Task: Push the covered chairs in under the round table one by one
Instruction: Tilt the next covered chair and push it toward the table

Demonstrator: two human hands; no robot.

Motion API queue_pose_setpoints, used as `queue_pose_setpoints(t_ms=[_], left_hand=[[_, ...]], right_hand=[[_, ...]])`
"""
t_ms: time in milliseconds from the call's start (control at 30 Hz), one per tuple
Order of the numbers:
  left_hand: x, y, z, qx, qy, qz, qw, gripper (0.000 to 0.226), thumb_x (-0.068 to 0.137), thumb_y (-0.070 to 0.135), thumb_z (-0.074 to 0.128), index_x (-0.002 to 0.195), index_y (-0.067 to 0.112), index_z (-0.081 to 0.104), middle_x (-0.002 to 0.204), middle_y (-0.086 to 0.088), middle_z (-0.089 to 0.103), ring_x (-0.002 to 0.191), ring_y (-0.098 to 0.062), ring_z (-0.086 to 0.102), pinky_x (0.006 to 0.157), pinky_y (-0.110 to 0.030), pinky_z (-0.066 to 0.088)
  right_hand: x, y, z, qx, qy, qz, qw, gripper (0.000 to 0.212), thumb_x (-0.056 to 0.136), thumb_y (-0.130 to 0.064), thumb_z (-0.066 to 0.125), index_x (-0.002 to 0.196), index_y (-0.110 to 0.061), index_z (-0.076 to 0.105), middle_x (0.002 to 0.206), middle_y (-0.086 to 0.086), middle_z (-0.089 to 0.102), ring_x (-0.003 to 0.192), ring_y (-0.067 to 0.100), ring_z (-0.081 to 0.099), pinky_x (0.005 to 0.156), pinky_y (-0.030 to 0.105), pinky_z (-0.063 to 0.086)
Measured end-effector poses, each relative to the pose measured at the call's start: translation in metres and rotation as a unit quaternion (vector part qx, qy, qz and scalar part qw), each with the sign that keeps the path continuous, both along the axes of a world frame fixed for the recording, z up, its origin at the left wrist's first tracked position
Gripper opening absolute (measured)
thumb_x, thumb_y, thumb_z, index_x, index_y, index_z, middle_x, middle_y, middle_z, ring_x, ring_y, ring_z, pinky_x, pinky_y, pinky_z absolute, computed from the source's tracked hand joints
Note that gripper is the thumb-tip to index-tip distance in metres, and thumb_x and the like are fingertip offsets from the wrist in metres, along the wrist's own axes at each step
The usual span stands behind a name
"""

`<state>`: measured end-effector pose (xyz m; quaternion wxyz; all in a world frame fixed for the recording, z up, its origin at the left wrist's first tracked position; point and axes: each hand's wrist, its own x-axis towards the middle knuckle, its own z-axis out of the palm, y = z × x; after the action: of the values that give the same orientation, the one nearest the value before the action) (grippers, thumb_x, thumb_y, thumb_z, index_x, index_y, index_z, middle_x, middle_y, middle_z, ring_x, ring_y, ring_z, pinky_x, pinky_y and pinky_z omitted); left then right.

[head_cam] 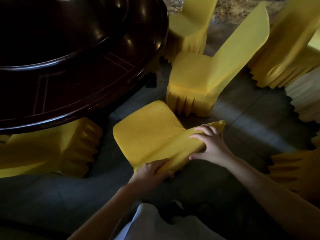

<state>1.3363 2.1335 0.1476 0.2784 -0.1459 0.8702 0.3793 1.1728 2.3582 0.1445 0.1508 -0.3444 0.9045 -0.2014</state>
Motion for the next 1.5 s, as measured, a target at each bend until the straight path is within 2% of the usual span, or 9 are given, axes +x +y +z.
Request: queue_pose_setpoints(t_ms=[233, 333, 467, 700, 900, 1033, 1200, 1367, 1500], left_hand=[[-0.015, -0.037, 0.009, -0.117, 0.017, 0.113, 0.987, 0.054, 0.080, 0.069, 0.046, 0.129, 0.046, 0.047, 0.120, 0.000, 0.062, 0.105, -0.022, 0.060, 0.074, -0.030, 0.043], [-0.025, -0.048, 0.010, -0.154, 0.021, 0.189, 0.970, 0.062, 0.073, 0.077, 0.048, 0.125, 0.043, 0.052, 0.115, -0.001, 0.063, 0.104, -0.023, 0.060, 0.078, -0.033, 0.049], [-0.040, -0.065, 0.008, -0.146, 0.017, 0.298, 0.943, 0.073, 0.061, 0.082, 0.055, 0.121, 0.041, 0.056, 0.119, 0.001, 0.062, 0.108, -0.022, 0.058, 0.085, -0.038, 0.052], [-0.069, -0.109, 0.014, -0.097, -0.035, 0.328, 0.939, 0.101, 0.037, 0.092, 0.053, 0.118, 0.032, 0.062, 0.111, 0.001, 0.064, 0.095, -0.019, 0.061, 0.078, -0.034, 0.055], [-0.089, -0.143, 0.014, -0.108, -0.018, 0.381, 0.918, 0.080, 0.051, 0.078, 0.067, 0.112, 0.027, 0.064, 0.095, 0.005, 0.063, 0.085, -0.016, 0.059, 0.074, -0.032, 0.053], [-0.106, -0.167, 0.013, -0.102, -0.039, 0.371, 0.922, 0.083, 0.047, 0.082, 0.064, 0.110, 0.028, 0.066, 0.100, 0.003, 0.065, 0.088, -0.017, 0.062, 0.077, -0.033, 0.054], [-0.131, -0.195, 0.016, -0.102, -0.095, 0.321, 0.937, 0.099, 0.050, 0.084, 0.061, 0.127, 0.023, 0.055, 0.123, -0.003, 0.059, 0.108, -0.023, 0.057, 0.086, -0.033, 0.050], [-0.150, -0.216, 0.020, -0.109, -0.131, 0.263, 0.950, 0.133, 0.021, 0.100, 0.043, 0.131, 0.025, 0.051, 0.127, -0.001, 0.057, 0.114, -0.024, 0.054, 0.099, -0.044, 0.045], [-0.154, -0.219, 0.028, -0.133, -0.179, 0.187, 0.957, 0.113, 0.039, 0.100, 0.038, 0.127, 0.030, 0.054, 0.123, 0.003, 0.058, 0.113, -0.021, 0.054, 0.103, -0.046, 0.040]], right_hand=[[-0.038, -0.064, -0.002, 0.014, -0.024, 0.042, 0.999, 0.080, 0.054, -0.091, 0.046, 0.113, -0.038, 0.057, 0.135, -0.011, 0.036, 0.135, 0.016, 0.013, 0.105, 0.069, 0.020], [-0.060, -0.093, 0.000, 0.032, -0.031, 0.059, 0.997, 0.069, 0.061, -0.082, 0.056, 0.112, -0.036, 0.058, 0.133, -0.009, 0.037, 0.136, 0.019, 0.014, 0.105, 0.070, 0.017], [-0.085, -0.128, 0.006, 0.060, -0.040, 0.075, 0.995, 0.066, 0.064, -0.079, 0.059, 0.112, -0.034, 0.058, 0.134, -0.006, 0.036, 0.136, 0.022, 0.015, 0.107, 0.070, 0.013], [-0.114, -0.173, 0.010, 0.104, -0.041, 0.088, 0.990, 0.074, 0.062, -0.083, 0.054, 0.118, -0.034, 0.055, 0.135, -0.004, 0.034, 0.135, 0.025, 0.016, 0.107, 0.071, 0.011], [-0.131, -0.213, 0.013, 0.125, -0.030, 0.081, 0.988, 0.078, 0.062, -0.084, 0.052, 0.120, -0.032, 0.051, 0.135, -0.002, 0.032, 0.134, 0.026, 0.018, 0.107, 0.071, 0.012], [-0.146, -0.235, 0.012, 0.132, -0.026, 0.082, 0.987, 0.078, 0.062, -0.085, 0.052, 0.120, -0.032, 0.051, 0.134, -0.003, 0.031, 0.133, 0.026, 0.019, 0.107, 0.071, 0.012], [-0.167, -0.262, 0.015, 0.168, -0.017, 0.081, 0.982, 0.082, 0.061, -0.086, 0.050, 0.123, -0.033, 0.048, 0.137, -0.001, 0.031, 0.134, 0.027, 0.019, 0.106, 0.071, 0.012], [-0.182, -0.278, 0.021, 0.202, -0.004, 0.084, 0.976, 0.088, 0.060, -0.088, 0.048, 0.128, -0.032, 0.046, 0.141, 0.000, 0.030, 0.136, 0.027, 0.019, 0.106, 0.073, 0.007], [-0.188, -0.283, 0.026, 0.219, -0.030, 0.099, 0.970, 0.086, 0.059, -0.088, 0.049, 0.125, -0.032, 0.049, 0.139, 0.000, 0.033, 0.136, 0.027, 0.019, 0.105, 0.075, 0.005]])
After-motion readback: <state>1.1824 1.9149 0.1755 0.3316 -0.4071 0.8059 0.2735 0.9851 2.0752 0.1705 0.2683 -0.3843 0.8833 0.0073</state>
